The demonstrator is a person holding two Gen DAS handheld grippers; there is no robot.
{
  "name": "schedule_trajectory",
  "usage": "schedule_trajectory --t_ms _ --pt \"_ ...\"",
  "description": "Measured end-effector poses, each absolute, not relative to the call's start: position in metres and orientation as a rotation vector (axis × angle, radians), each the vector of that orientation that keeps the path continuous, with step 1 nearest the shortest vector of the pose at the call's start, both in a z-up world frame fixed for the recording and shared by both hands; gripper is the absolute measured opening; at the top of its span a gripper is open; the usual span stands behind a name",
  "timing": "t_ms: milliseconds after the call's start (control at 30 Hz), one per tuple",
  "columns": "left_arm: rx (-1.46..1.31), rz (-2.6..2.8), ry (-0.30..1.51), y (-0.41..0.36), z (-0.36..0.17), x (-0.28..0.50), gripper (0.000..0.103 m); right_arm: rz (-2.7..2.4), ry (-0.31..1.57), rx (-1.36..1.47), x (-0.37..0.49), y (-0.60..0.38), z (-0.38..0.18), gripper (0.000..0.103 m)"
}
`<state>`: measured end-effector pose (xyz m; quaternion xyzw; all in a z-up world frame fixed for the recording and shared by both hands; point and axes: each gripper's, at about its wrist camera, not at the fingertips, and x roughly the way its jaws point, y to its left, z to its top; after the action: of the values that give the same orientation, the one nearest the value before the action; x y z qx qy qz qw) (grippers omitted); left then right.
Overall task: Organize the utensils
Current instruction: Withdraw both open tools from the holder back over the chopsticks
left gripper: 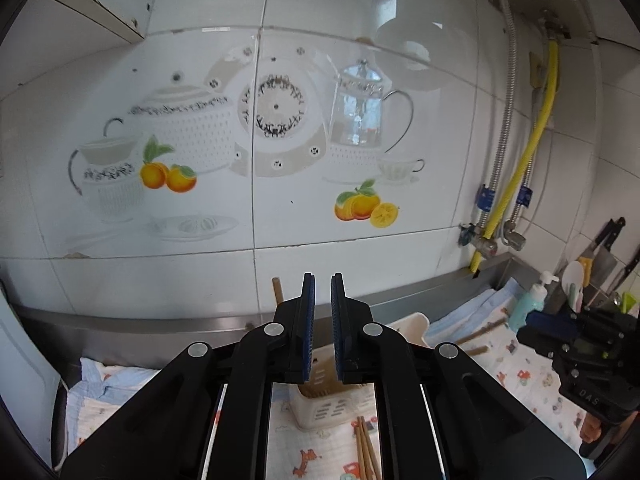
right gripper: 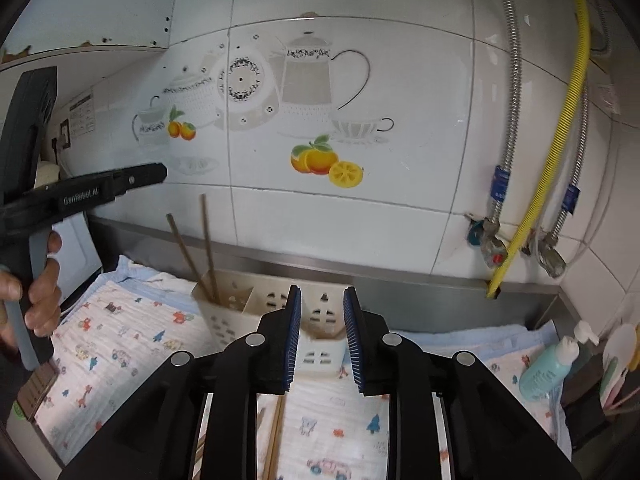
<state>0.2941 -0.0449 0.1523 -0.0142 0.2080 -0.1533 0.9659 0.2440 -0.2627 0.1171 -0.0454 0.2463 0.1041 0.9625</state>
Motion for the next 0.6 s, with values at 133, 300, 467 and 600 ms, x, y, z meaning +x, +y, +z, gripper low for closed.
schedule_trajectory --t_ms 133,300,467,600 --pt "-0.012 -0.329 0.421 -0.042 0.148 0.264 0.009 0.226 0.519 -0.082 0.215 -0.264 0.104 0.022" --pt "-0.009 -0.345 0.447 -0.033 0.126 0.222 0.009 0.255 0.564 -0.046 0.172 -0.265 0.072 0.022" --pt "-0.048 -0.348 0.488 -0.019 0.098 0.195 0.009 0.252 0.609 -0.030 0.135 -0.259 0.033 0.022" --pt "-0.069 -0.326 0.524 -0.009 0.072 0.177 0.009 0.251 0.641 -0.008 0.108 -0.249 0.003 0.022"
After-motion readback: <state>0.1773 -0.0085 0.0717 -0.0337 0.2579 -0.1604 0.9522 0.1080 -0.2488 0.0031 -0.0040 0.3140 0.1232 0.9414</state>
